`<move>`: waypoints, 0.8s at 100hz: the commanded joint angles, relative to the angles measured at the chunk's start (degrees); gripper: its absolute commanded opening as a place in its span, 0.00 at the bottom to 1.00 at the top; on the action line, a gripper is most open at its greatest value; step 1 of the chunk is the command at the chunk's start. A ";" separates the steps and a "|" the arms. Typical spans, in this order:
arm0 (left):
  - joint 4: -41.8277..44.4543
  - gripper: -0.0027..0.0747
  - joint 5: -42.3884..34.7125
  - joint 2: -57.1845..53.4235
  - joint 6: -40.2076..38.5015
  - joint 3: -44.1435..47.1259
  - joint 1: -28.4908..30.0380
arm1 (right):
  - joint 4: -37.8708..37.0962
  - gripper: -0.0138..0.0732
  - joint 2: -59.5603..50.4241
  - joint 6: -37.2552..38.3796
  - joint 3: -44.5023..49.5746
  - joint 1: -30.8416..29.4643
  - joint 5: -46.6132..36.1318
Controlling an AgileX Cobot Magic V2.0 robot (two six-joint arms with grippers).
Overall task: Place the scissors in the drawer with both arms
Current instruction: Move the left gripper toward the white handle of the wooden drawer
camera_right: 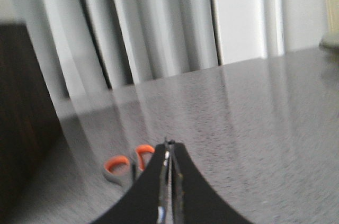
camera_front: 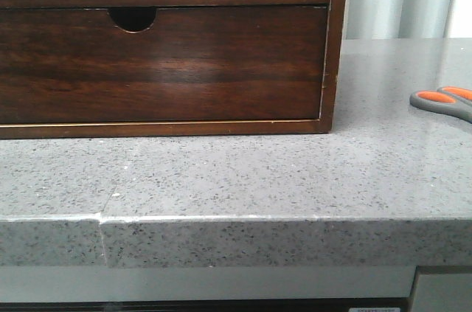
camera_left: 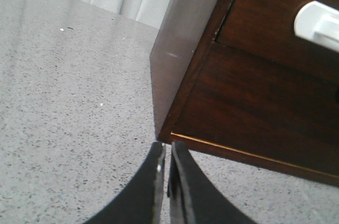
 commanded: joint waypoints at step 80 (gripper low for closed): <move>-11.83 0.01 -1.50 7.07 0.07 -7.58 -0.52 | 21.37 0.09 2.29 -17.82 -13.41 -0.34 20.19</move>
